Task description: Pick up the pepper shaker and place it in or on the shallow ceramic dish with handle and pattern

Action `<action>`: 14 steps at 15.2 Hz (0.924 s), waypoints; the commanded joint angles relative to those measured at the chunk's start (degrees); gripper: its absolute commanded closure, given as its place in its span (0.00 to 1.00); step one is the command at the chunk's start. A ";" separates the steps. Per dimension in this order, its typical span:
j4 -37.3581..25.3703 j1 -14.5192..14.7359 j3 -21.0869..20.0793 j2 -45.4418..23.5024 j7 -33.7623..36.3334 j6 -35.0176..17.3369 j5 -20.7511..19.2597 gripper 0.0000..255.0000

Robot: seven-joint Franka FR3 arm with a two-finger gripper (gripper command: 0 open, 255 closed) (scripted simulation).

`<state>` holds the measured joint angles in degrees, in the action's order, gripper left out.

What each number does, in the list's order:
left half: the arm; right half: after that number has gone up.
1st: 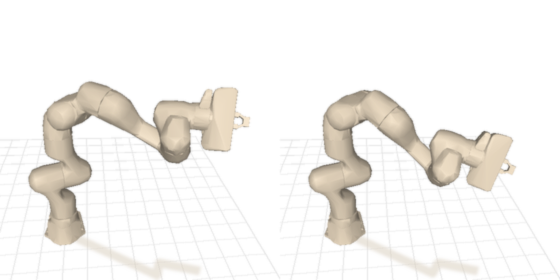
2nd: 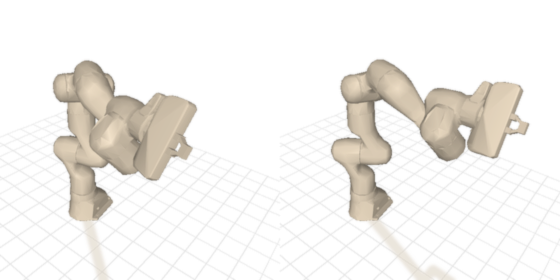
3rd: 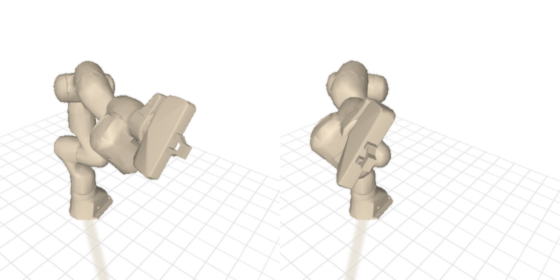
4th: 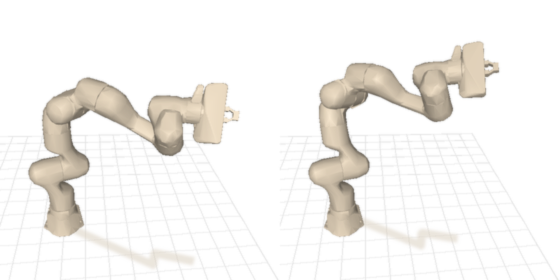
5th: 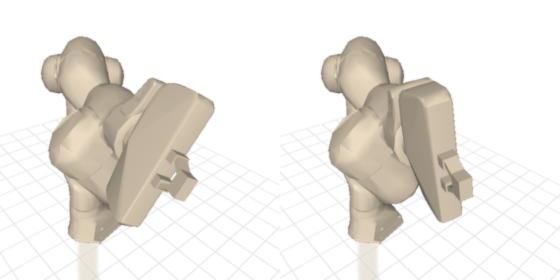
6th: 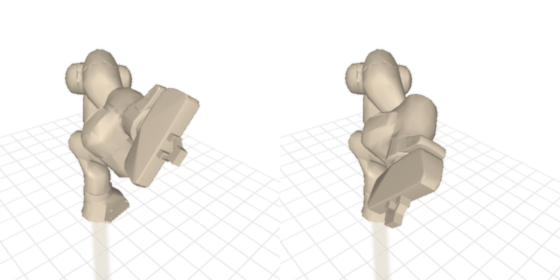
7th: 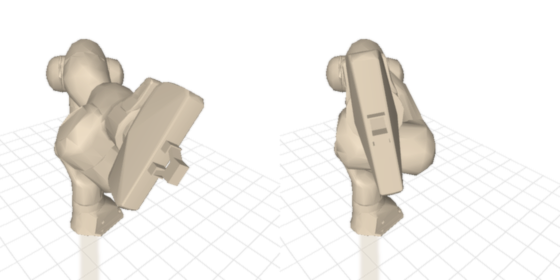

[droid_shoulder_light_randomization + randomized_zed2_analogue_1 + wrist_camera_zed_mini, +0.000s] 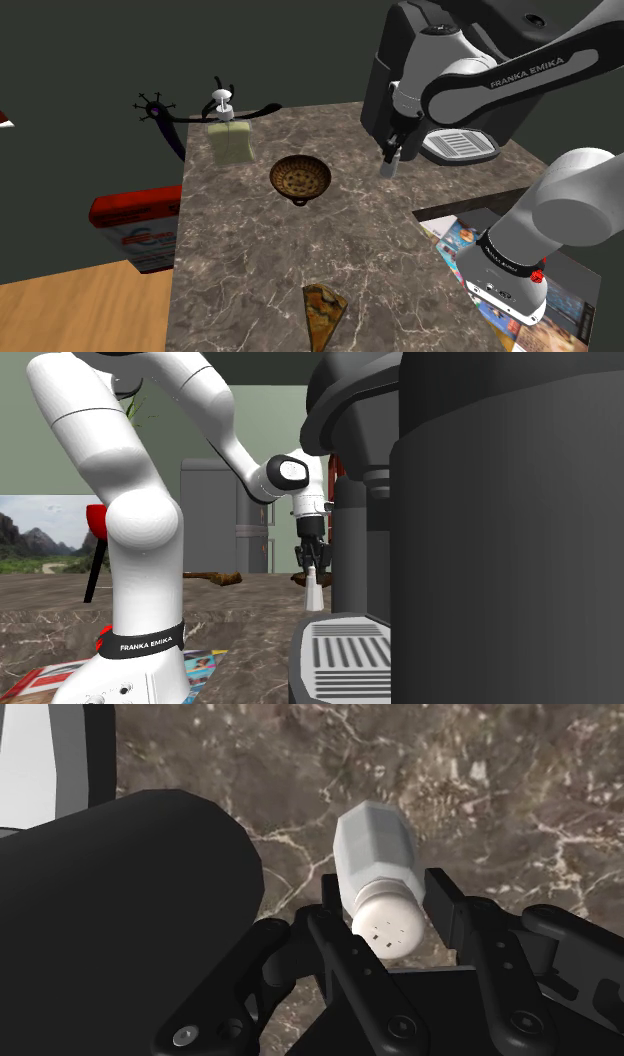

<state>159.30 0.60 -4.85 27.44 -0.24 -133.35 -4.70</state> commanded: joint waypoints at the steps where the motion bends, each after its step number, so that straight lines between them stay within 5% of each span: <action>1: -0.58 0.11 0.07 0.95 -0.19 1.55 0.16 1.00; 14: -7.06 0.57 0.59 6.77 -1.59 13.80 0.96 1.00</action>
<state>152.73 1.15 -4.28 33.89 -1.75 -120.38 -3.78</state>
